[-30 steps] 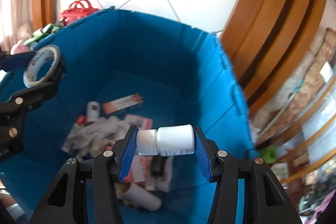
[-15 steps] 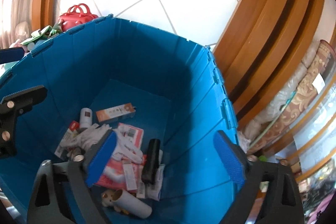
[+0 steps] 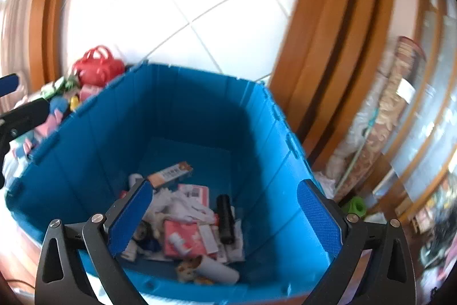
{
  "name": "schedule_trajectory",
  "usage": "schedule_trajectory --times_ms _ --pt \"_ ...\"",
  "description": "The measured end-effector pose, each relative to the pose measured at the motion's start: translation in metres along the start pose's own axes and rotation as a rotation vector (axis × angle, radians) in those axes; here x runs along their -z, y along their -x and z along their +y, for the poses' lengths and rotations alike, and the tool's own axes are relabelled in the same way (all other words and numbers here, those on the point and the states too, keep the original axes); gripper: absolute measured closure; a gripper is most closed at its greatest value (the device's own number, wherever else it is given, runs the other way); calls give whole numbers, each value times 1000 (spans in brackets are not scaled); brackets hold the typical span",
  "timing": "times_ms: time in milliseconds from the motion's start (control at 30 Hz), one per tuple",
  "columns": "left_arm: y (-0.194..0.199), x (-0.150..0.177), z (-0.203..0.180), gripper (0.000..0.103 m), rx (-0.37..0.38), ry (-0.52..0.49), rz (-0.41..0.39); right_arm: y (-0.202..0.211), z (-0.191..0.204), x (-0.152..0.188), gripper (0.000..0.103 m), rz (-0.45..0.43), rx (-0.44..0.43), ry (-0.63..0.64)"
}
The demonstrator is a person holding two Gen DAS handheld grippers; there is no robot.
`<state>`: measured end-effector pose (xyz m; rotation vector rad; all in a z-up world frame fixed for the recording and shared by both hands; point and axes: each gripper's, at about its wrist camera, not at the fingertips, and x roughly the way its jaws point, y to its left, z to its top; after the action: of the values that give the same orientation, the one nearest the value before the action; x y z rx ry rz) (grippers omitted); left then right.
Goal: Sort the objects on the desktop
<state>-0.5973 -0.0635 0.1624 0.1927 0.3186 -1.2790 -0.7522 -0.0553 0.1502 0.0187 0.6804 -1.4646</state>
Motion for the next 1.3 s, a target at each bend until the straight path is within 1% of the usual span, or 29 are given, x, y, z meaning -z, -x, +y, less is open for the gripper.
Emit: schedule_trajectory --times_ms 67,100,167,267,400,533,633,800,1033,1300 --pt "13 7 9 0 -20 21 -70 18 5 7 0 -21 11 -48" --pt "14 10 12 0 -32 22 -60 24 6 9 0 -25 14 -69" --pt "16 18 19 0 -12 14 -9 36 10 15 0 -16 19 -123" --pt "30 30 30 0 5 16 -3 56 17 24 0 -25 -4 -184" --pt "46 45 44 0 52 21 60 80 35 36 0 -29 17 -204" --pt "62 59 53 0 31 10 103 95 60 50 0 4 1 -222" --pt "69 65 61 0 43 15 139 104 75 57 0 17 -2 -227" --pt "75 72 81 0 37 53 175 114 89 57 0 22 2 -236" --pt "75 69 98 0 22 67 157 114 97 50 0 21 4 -242" --pt "66 66 101 0 15 66 151 105 98 43 0 24 3 -244"
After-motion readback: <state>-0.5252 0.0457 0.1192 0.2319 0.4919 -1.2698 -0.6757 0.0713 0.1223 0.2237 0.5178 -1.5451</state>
